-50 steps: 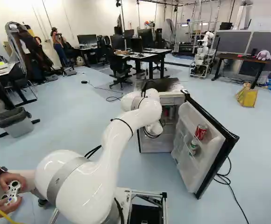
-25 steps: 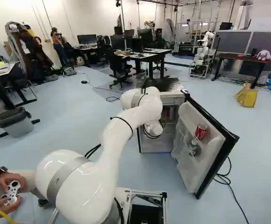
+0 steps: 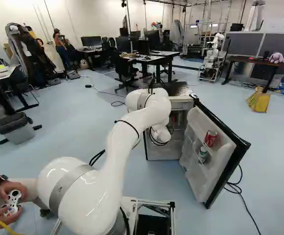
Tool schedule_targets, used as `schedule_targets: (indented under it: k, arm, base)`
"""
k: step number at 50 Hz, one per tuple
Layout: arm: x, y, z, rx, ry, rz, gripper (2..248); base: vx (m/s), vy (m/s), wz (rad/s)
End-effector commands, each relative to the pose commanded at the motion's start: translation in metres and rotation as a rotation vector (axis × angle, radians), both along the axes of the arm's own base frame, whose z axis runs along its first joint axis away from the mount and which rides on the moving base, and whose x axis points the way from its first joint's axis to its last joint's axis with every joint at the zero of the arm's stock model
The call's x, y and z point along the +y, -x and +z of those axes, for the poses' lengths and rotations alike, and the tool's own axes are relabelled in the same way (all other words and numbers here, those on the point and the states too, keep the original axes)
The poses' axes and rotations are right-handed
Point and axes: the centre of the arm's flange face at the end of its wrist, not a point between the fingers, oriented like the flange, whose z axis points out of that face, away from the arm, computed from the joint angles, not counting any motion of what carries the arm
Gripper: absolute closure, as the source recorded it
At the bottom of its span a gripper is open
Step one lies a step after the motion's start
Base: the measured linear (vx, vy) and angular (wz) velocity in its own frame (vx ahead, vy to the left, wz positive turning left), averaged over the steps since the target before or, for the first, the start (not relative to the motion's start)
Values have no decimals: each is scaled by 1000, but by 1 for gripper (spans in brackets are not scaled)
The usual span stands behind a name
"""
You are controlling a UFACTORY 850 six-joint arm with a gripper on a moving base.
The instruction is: Grab a drink from the fridge
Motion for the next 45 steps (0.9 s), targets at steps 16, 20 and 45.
schedule_targets:
  k: [16, 20, 45]
  arm:
    - [0, 12, 8, 21, -8, -6, 162]
    - [1, 16, 9, 27, -10, -7, 162]
    - [2, 38, 16, 65, -25, -19, 162]
  base:
    - [0, 0, 0]
    - [0, 0, 0]
    - [0, 0, 0]
